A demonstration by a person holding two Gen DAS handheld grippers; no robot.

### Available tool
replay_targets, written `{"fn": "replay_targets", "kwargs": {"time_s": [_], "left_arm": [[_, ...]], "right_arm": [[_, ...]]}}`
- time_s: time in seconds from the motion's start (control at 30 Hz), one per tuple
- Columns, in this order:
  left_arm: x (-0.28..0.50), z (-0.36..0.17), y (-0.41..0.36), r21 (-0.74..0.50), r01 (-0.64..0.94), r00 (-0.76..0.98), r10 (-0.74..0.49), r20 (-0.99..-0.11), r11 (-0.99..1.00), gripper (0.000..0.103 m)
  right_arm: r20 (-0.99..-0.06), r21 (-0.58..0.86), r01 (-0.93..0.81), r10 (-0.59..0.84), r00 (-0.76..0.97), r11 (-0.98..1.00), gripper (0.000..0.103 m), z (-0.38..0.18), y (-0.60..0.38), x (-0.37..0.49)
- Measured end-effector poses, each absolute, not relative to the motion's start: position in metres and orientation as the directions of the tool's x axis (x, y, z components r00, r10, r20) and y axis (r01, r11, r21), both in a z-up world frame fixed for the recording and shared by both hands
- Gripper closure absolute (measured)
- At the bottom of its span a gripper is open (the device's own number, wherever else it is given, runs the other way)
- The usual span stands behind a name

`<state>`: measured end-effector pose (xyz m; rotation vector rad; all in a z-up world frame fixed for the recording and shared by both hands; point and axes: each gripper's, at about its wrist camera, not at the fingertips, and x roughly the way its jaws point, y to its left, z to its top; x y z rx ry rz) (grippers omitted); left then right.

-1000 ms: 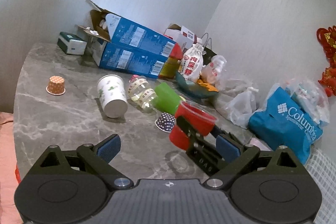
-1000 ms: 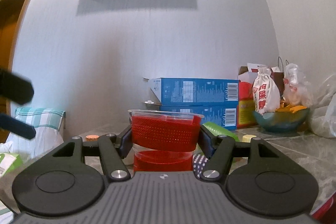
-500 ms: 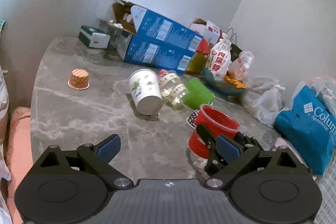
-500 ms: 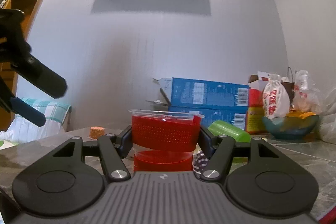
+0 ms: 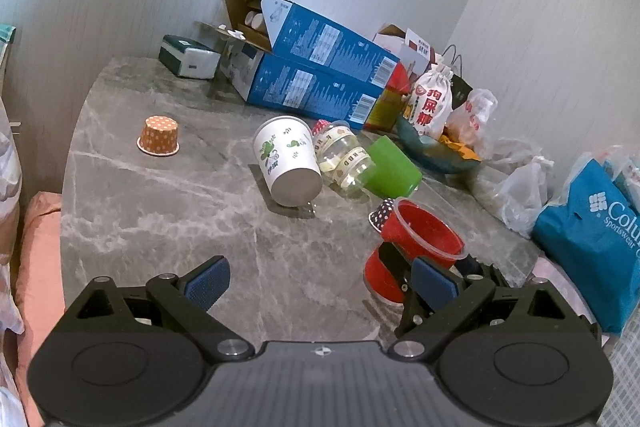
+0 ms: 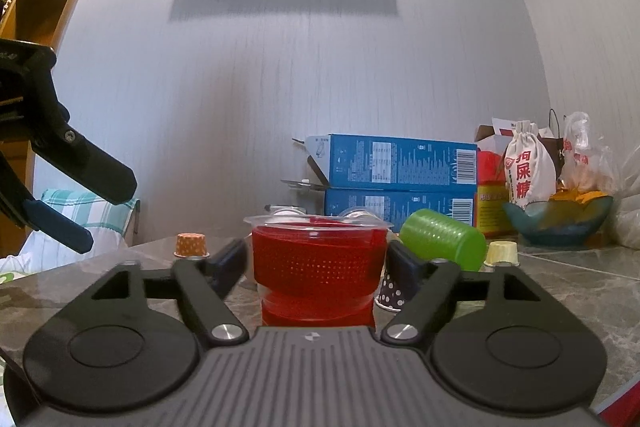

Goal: Flip cup upright
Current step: 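Lower the upright cup onto the table and open the right gripper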

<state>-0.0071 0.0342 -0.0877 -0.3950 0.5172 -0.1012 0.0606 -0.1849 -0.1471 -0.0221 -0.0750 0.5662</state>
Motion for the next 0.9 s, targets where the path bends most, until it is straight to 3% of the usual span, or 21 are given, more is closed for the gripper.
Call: {"fn": "replay_targets", "kwargs": {"time_s": [0.13, 0.4, 0.53, 0.73, 0.9], "left_arm": [[-0.007, -0.089, 0.033, -0.389, -0.005, 0.863, -0.192, -0.467, 0.921, 0.004], [-0.014, -0.085, 0.034, -0.359, -0.020, 0.886, -0.150, -0.439, 0.933, 0.004], [-0.024, -0.070, 0.030, -0.255, -0.058, 0.911, -0.053, -0.408, 0.965, 0.000], [-0.038, -0.029, 0.003, -0.058, -0.056, 0.932, 0.031, -0.361, 0.997, 0.000], [-0.039, 0.002, -0.020, 0.020, -0.057, 0.918, 0.060, -0.391, 0.998, 0.000]], "right_arm": [[0.041, -0.038, -0.542, 0.543, 0.839, 0.839, 0.001, -0.145, -0.185, 0.060], [-0.002, 0.031, -0.517, 0.517, 0.856, 0.855, 0.001, -0.132, -0.196, 0.056], [0.002, 0.069, -0.514, 0.515, 0.857, 0.855, 0.001, -0.099, -0.221, 0.035], [-0.209, 0.146, -0.442, 0.464, 0.861, 0.885, 0.001, -0.018, -0.241, 0.021], [-0.320, 0.260, -0.499, 0.561, 0.763, 0.827, 0.001, 0.023, -0.259, 0.020]]}}
